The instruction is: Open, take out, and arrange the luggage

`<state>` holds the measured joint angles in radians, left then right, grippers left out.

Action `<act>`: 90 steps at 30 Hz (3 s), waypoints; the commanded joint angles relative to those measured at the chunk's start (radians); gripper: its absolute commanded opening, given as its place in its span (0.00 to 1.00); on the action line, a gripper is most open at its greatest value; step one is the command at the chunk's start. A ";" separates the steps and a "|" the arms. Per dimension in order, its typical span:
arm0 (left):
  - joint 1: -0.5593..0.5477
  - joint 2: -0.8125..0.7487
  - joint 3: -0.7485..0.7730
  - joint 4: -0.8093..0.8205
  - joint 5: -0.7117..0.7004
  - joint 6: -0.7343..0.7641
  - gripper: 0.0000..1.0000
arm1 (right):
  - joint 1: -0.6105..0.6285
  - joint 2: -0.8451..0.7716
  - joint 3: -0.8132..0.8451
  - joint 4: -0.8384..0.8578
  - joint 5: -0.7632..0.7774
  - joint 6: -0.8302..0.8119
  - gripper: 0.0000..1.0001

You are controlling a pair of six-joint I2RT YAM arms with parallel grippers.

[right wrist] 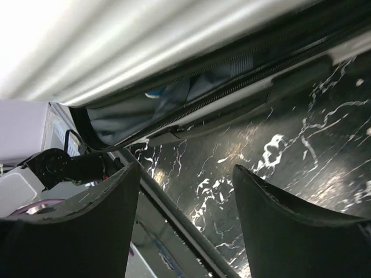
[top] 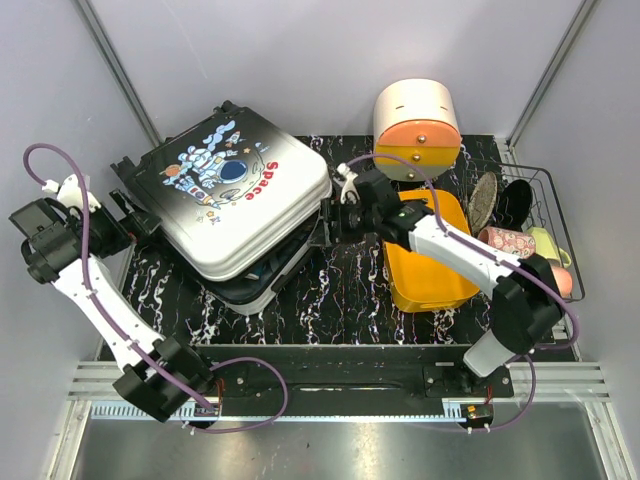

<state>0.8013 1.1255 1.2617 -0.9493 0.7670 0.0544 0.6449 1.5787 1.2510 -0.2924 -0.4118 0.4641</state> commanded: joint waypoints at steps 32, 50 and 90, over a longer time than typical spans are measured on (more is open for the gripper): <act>0.001 -0.099 -0.084 0.176 0.161 -0.169 0.97 | -0.126 0.337 0.168 0.044 0.338 0.104 0.00; -0.057 -0.093 -0.134 0.242 0.152 -0.228 0.95 | -0.074 0.167 0.036 0.113 0.183 0.099 0.66; -0.102 -0.079 -0.265 0.348 0.127 -0.274 0.95 | -0.218 0.451 0.318 -0.030 0.406 0.102 0.00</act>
<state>0.7162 1.0504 1.0023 -0.6792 0.8951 -0.2016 0.5529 2.0022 1.4544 -0.3237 -0.2100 0.7250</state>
